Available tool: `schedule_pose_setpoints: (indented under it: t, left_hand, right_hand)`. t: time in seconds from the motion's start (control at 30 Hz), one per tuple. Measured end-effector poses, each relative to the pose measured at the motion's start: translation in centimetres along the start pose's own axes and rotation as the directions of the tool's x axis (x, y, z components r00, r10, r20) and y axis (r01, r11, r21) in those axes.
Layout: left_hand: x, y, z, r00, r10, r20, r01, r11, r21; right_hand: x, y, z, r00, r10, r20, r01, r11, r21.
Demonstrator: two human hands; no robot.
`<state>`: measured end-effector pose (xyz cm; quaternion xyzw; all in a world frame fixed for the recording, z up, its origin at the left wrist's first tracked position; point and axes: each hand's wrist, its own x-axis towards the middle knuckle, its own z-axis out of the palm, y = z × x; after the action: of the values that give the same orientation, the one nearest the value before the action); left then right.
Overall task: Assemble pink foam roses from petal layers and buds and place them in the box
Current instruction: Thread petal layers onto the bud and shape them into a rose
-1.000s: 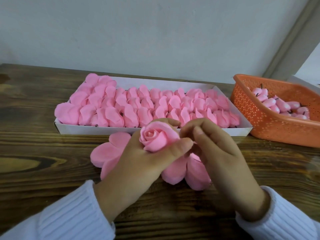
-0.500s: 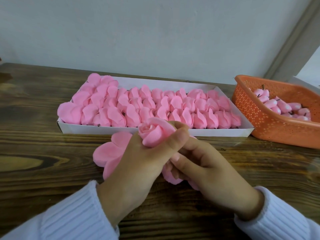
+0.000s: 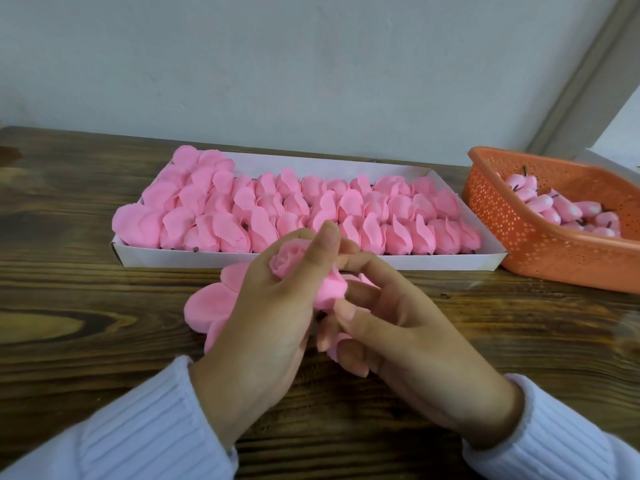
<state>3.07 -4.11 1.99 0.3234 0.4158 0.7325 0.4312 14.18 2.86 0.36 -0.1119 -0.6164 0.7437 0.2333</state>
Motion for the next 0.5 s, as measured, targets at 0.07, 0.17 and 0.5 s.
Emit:
schedule_pose_setpoints:
  t: [0.07, 0.17, 0.5]
  left_hand:
    - [-0.07, -0.15, -0.03, 1.000, 0.006, 0.016, -0.007, 0.999, 0.051]
    - [-0.04, -0.52, -0.20, 0.995, 0.053, 0.083, -0.062, 0.991, 0.119]
    - [-0.51, -0.84, -0.35, 0.987, 0.013, 0.157, -0.038, 0.987, 0.159]
  right_hand:
    - [0.01, 0.05, 0.17, 1.000, -0.005, 0.000, 0.005, 1.000, 0.010]
    - [0.02, -0.29, 0.27, 1.000, 0.016, 0.023, -0.018, 0.993, 0.113]
    - [0.05, -0.51, 0.28, 0.989, 0.109, 0.097, -0.134, 0.944, 0.301]
